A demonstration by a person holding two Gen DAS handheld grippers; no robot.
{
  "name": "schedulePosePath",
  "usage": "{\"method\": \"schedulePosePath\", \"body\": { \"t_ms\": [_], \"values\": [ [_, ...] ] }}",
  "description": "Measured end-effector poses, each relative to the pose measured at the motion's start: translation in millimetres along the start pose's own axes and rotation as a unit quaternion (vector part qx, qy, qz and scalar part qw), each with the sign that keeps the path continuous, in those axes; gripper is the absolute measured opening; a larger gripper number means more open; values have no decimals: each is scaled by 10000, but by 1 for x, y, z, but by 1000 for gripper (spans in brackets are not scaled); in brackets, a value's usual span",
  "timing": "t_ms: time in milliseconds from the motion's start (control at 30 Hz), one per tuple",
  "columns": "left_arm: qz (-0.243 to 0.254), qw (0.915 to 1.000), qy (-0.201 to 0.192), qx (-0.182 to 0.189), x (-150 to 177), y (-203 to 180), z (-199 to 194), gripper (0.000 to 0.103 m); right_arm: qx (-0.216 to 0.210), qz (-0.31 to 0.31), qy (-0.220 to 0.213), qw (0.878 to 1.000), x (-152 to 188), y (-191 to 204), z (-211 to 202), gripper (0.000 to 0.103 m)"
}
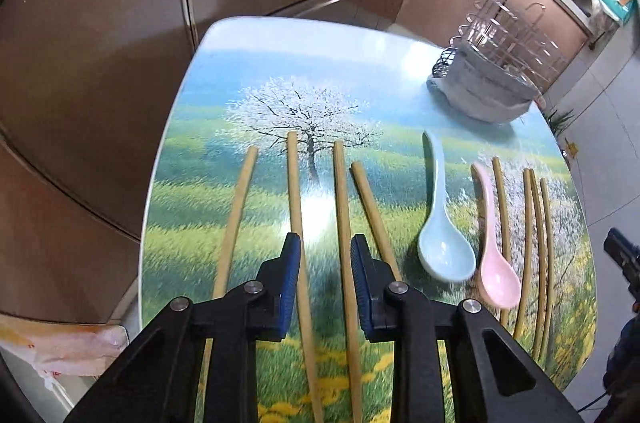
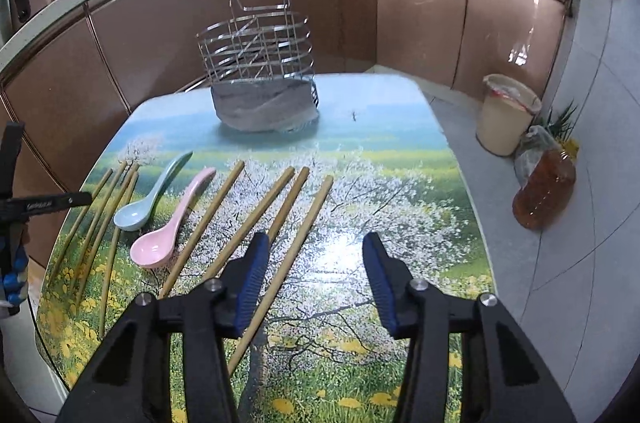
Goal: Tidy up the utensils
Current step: 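Lower the left tool over one chopstick while the right tool lowers over another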
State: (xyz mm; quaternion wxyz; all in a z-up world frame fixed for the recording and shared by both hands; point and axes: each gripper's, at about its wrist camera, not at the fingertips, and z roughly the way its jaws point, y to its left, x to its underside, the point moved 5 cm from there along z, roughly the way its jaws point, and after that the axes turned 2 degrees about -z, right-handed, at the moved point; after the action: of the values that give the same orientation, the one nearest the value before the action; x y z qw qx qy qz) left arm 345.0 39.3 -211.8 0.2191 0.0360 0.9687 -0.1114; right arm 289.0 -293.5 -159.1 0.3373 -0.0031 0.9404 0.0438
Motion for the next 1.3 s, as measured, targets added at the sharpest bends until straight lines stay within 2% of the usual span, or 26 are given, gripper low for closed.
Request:
{"method": "schedulePosePath", "body": {
  "t_ms": [200,333,500,667,1033,1300],
  "values": [
    [-37,9993,345,-130,-21,2,21,22,-291,40,524,9982,-11,-4,33,41],
    [-26,9989,437,-163,-30,2,30,22,-399,231,866,9952,-21,-16,55,36],
    [50,9984,530,-182,-35,-2,35,19,-445,306,1258,9906,-31,-23,81,34],
    [112,9980,561,-271,-38,-2,39,19,-598,353,1356,9883,-39,-18,91,34],
    [60,9969,765,-179,-43,-4,49,16,-366,486,1769,9823,-46,-24,118,28],
    [43,9960,884,-133,-45,-8,55,16,-203,282,1977,9796,-47,-21,131,28]
  ]
}}
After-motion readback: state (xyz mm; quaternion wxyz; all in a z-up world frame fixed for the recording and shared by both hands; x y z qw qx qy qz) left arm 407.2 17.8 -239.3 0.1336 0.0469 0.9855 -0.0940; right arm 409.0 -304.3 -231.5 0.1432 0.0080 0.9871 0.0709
